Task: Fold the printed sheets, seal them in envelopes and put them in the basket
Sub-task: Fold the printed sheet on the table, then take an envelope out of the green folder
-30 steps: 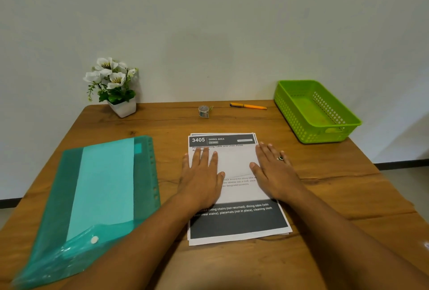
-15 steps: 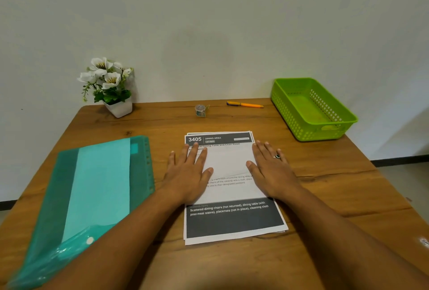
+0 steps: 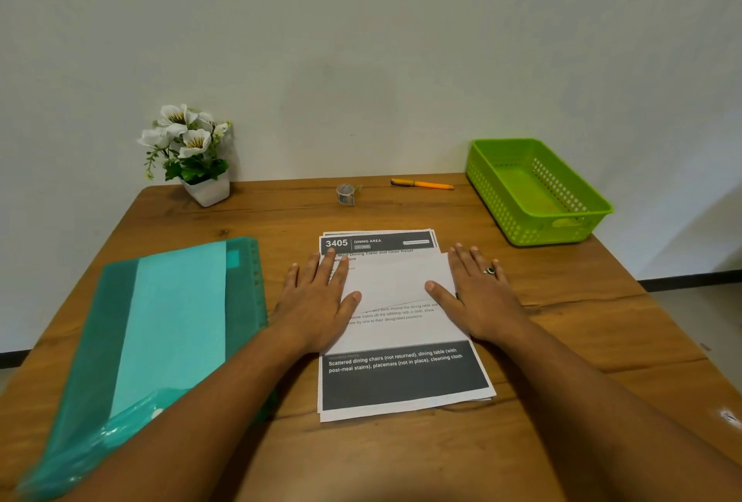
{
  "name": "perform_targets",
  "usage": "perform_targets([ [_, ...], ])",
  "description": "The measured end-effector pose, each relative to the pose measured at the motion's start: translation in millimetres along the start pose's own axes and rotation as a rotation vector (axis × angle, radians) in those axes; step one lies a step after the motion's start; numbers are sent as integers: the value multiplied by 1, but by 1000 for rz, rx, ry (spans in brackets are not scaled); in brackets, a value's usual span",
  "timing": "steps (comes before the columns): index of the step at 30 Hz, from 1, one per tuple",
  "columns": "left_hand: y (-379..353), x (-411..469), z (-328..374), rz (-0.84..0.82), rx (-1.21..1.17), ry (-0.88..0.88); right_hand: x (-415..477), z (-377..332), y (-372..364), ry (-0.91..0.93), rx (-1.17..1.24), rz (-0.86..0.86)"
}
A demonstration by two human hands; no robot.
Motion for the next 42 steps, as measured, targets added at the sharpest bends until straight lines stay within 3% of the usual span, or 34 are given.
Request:
perform_targets([
  [9, 2, -1, -1, -8, -33, -1, 1, -1, 3, -4, 18, -22],
  [12, 10, -1, -6, -31, -165, -41, 4, -5, 17, -8, 47, -59],
  [15, 30, -13, -20, 48, -351, -82, 7, -21, 40, 95, 38, -36],
  [18, 52, -36, -42, 130, -404, -57, 8, -49, 54, 254, 34, -42],
  [29, 55, -152, -139, 158, -430, 141, -16, -194, 55, 563, 87, -73],
  [36, 46, -207, -166, 92, -397, 271, -68, -296, 35, 808, 178, -208],
  [39, 45, -215, -168, 95, -486, 263, -77, -321, 22, 849, 130, -241],
  [42, 43, -222, -171, 54, -722, 245, -74, -326, 18, 813, 175, -270],
])
Point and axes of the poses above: each hand's wrist, its own x-axis towards the middle knuckle, its own y-axis out of the back of the hand, z = x × y, the point moved 5 cm from there along x, towards the middle knuckle, and after that the axes turned 1 degree about z, right-handed, at the moved point
